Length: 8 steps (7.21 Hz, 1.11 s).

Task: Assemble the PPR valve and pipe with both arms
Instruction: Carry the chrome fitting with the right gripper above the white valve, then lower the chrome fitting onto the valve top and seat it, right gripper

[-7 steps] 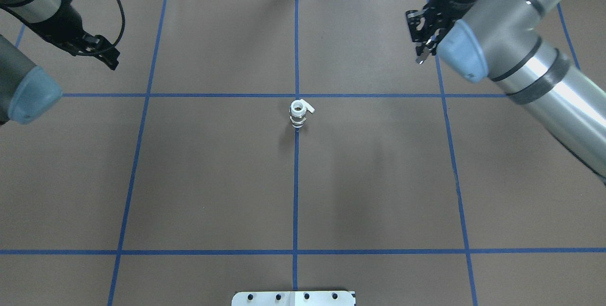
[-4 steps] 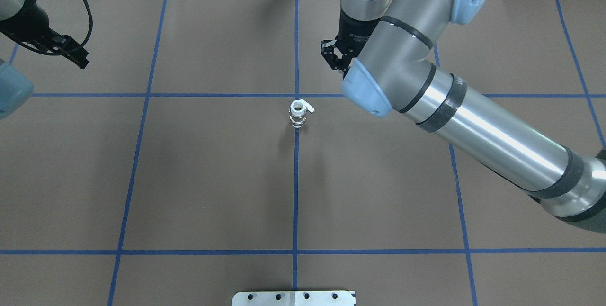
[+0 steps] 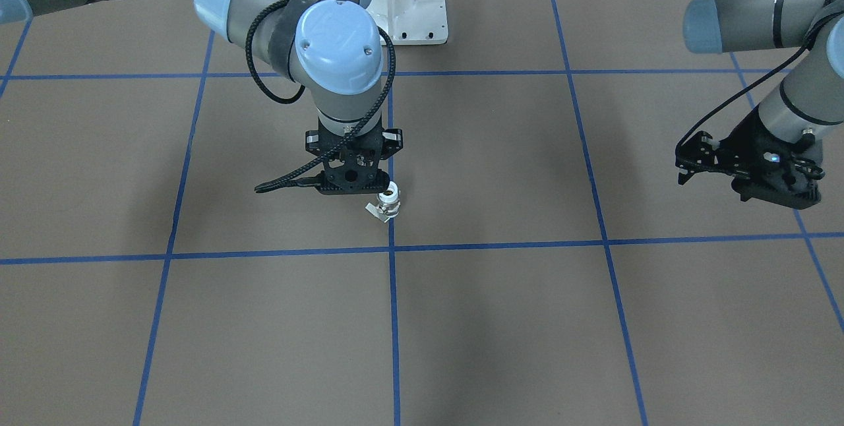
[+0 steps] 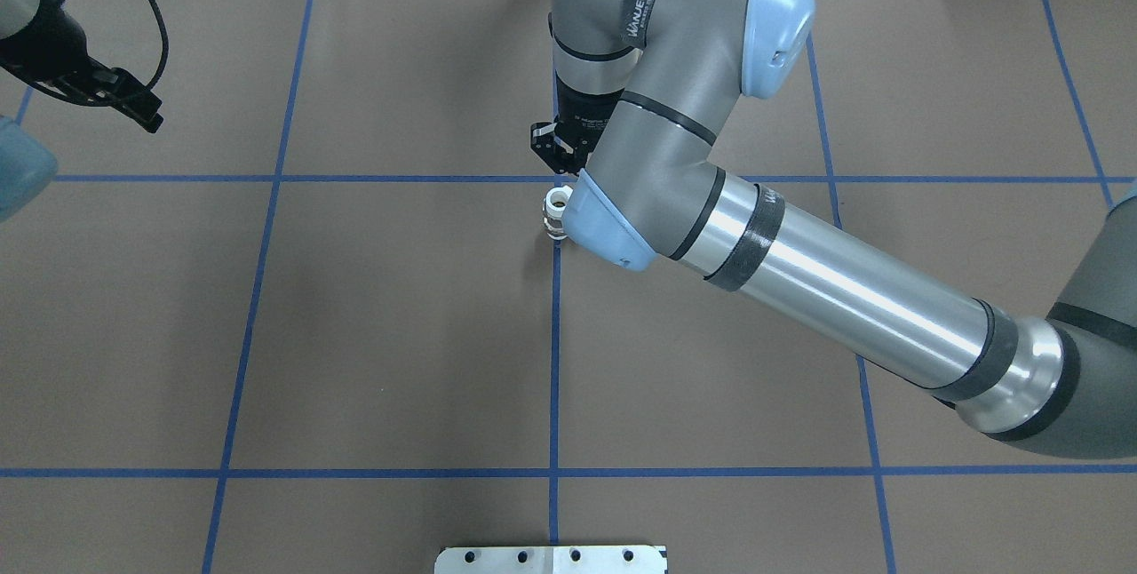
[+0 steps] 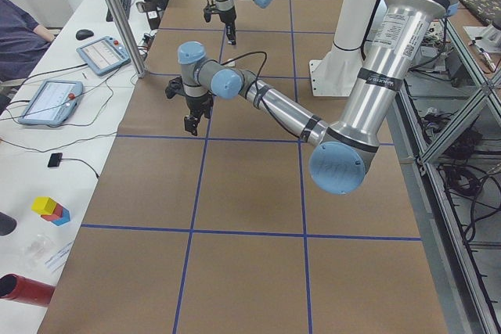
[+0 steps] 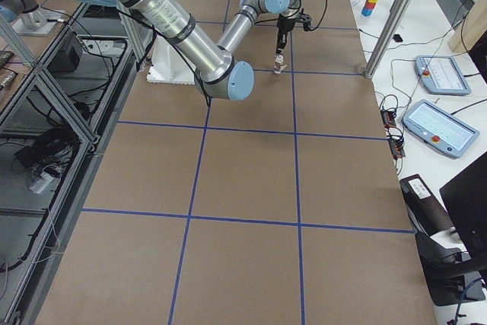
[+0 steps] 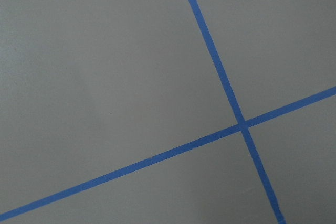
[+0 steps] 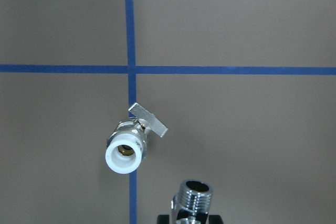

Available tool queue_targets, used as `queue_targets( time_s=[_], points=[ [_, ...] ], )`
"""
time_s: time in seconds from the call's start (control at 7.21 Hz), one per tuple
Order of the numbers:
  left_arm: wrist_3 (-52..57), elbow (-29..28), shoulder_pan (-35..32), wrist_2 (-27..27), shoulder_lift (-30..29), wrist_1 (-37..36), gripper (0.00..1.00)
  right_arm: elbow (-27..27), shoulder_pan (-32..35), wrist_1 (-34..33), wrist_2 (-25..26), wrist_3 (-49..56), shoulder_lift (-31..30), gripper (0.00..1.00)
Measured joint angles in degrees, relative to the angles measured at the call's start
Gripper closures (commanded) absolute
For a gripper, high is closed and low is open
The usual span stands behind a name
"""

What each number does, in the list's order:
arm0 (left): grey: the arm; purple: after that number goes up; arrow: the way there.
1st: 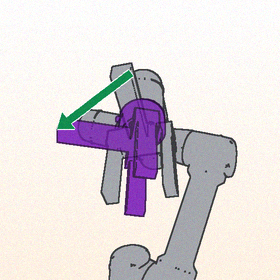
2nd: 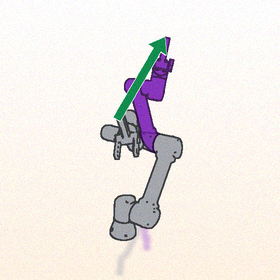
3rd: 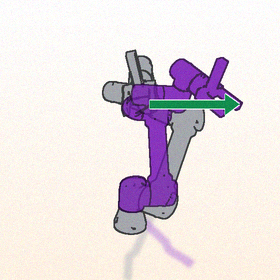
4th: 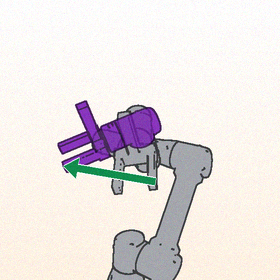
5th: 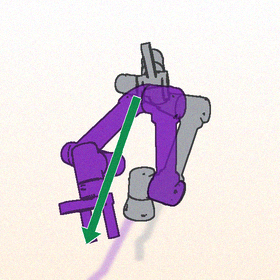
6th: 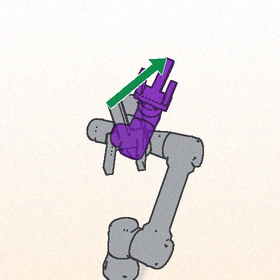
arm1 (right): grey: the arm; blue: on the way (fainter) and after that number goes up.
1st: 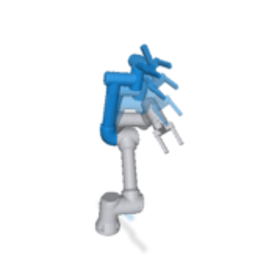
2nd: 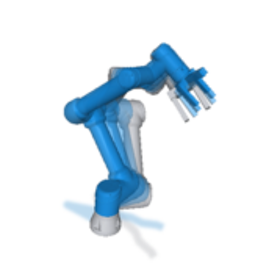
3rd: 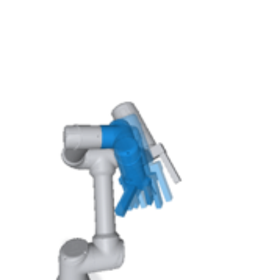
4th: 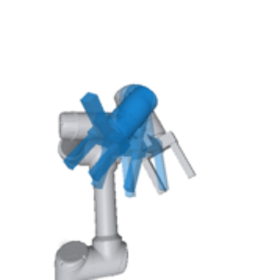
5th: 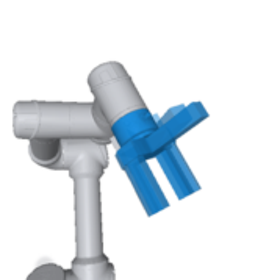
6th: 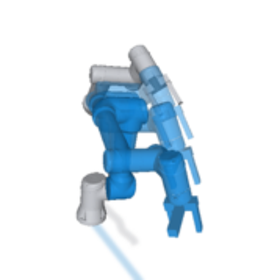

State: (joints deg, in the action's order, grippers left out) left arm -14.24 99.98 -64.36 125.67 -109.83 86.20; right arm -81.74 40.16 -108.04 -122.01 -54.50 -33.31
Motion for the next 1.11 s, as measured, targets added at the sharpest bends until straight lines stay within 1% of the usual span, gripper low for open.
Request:
queue_targets(
  time_s=[0.28, 0.69, 1.11],
  points=[
    [0.0, -0.2, -0.1, 0.1, 0.0, 0.0, 0.0, 3.7, -0.4, 3.4, 0.3, -0.4, 1.8, 1.0],
    [0.2, -1.3, -0.2, 0.2, 0.2, -0.1, 0.0, 4.7, -0.6, 6.2, 0.5, -1.7, 2.8, 1.0],
    [0.3, -2.0, -0.2, 0.2, 0.2, -0.1, 0.0, 6.4, -1.1, 8.8, 2.2, -1.7, 3.1, 1.0]
  ],
)
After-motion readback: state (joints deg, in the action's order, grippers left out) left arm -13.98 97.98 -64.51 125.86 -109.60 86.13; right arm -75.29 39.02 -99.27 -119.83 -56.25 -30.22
